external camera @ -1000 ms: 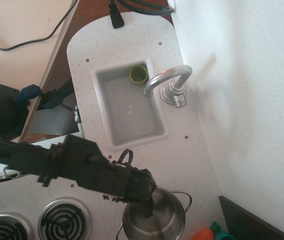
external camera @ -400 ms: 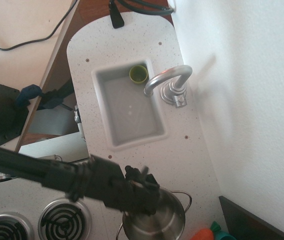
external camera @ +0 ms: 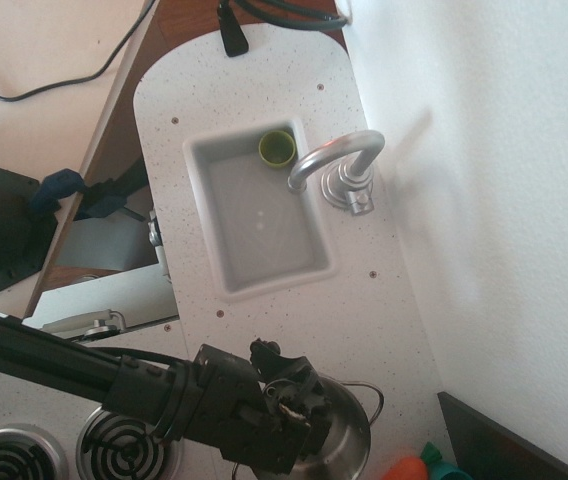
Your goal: Pick up pot
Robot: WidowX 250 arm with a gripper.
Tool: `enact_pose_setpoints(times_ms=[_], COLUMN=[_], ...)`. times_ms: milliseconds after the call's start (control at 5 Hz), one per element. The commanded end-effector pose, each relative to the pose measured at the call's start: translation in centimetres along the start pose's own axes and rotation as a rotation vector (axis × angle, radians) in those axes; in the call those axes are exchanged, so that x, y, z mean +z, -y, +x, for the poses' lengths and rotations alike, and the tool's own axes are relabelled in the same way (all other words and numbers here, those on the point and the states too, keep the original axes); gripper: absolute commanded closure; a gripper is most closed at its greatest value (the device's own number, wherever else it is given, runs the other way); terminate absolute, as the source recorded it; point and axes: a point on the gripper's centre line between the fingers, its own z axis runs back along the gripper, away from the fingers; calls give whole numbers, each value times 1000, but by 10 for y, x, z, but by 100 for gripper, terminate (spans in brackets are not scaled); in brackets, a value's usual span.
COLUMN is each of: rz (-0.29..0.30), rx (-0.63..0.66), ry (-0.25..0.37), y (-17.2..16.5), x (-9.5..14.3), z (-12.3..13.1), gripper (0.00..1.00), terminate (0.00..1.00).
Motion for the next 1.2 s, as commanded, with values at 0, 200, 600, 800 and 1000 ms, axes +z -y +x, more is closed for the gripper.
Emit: enact_pose_setpoints(times_ms=[0, 200, 600, 800, 1000], rz=[-90, -94, -100, -126, -176], rx=[-26, -32, -41, -60, -77], ry=[40, 45, 47, 53, 73], y=[2, 2, 3, 3, 0], x=[20, 20, 18, 22, 33], z=[5, 3, 2, 1, 0], gripper=[0, 0, 0, 100, 100], terminate=[0, 0, 0, 0, 0])
